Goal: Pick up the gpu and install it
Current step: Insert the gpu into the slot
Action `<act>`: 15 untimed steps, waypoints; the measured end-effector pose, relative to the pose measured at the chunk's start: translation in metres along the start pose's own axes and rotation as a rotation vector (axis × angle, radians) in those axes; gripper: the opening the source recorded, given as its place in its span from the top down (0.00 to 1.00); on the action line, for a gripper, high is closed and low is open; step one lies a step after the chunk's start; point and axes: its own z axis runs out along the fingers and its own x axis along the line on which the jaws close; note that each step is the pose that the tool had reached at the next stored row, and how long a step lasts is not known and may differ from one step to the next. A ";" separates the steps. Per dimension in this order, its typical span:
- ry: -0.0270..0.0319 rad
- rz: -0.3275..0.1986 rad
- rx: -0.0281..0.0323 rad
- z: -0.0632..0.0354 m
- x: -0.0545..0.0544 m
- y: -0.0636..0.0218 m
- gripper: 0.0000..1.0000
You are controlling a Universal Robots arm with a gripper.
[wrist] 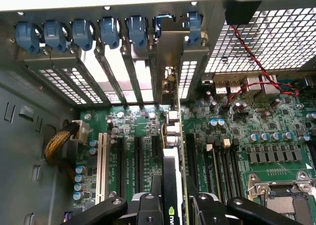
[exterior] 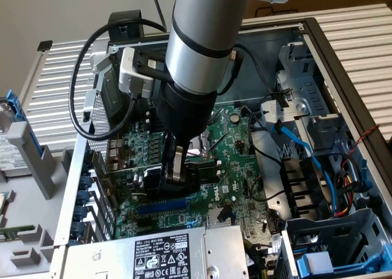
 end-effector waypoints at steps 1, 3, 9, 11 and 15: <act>-0.0015 -0.001 -0.0011 0.0002 0.000 -0.0001 0.71; -0.0018 0.000 -0.0014 0.0003 0.000 -0.0001 0.71; -0.0050 -0.002 -0.0022 0.0029 0.003 -0.0012 0.71; -0.0061 -0.002 -0.0024 0.0043 0.003 -0.0017 0.71; -0.0072 -0.003 -0.0025 0.0062 0.003 -0.0025 0.71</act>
